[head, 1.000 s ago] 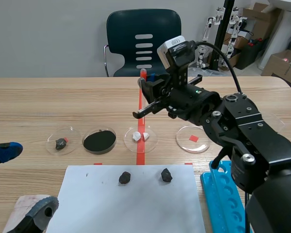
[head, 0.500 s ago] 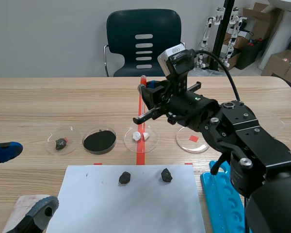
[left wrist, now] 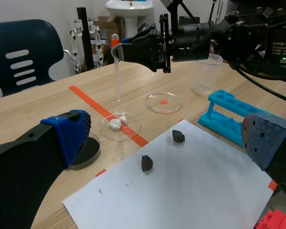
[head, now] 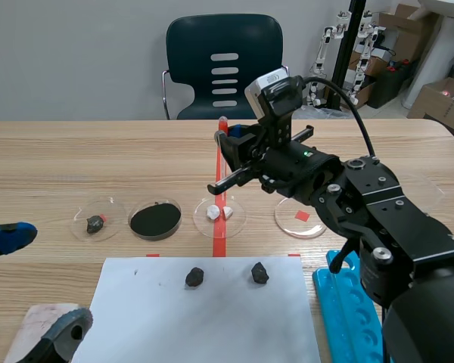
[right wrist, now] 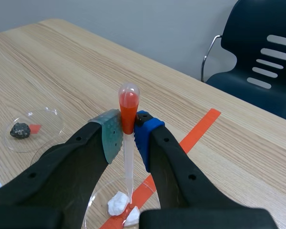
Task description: Squeeze the dropper onto the mineral
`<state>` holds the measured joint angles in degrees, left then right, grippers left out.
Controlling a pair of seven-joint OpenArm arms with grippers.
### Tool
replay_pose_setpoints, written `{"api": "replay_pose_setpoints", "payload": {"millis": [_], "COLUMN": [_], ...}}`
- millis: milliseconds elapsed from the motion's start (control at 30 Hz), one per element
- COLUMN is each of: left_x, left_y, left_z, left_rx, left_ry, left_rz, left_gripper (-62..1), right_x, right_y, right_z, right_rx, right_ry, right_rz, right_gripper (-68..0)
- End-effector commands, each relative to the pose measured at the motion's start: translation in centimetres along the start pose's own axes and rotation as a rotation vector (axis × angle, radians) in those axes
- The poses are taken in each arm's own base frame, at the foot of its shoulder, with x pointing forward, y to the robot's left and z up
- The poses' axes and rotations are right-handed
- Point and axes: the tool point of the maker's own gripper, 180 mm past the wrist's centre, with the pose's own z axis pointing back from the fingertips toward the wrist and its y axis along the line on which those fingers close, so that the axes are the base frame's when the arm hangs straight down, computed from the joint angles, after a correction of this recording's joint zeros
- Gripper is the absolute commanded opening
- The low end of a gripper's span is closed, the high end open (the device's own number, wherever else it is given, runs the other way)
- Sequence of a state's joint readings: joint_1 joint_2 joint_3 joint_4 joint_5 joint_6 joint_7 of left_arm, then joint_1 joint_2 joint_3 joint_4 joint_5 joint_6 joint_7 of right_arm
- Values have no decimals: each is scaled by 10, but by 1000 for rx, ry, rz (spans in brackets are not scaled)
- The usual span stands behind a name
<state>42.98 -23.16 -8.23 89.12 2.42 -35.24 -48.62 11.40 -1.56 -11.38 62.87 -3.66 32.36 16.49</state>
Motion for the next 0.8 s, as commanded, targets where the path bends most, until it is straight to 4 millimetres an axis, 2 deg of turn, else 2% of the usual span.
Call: {"api": "replay_pose_setpoints", "payload": {"millis": [0,767], "left_x": [8,8], "left_y": [-4,-7], "left_z": [-4,-3], "left_rx": [-16,-45], "left_ry": [-33,-24], "left_rz": [0,0], "left_gripper": [14,14], "right_x": [13,13], "right_y": [-1,-1], "right_z": [-4,-3], "right_rx": [4,3], "right_ry": [-41,-47], "right_rz": [6,4], "right_gripper": [-596,-669]}}
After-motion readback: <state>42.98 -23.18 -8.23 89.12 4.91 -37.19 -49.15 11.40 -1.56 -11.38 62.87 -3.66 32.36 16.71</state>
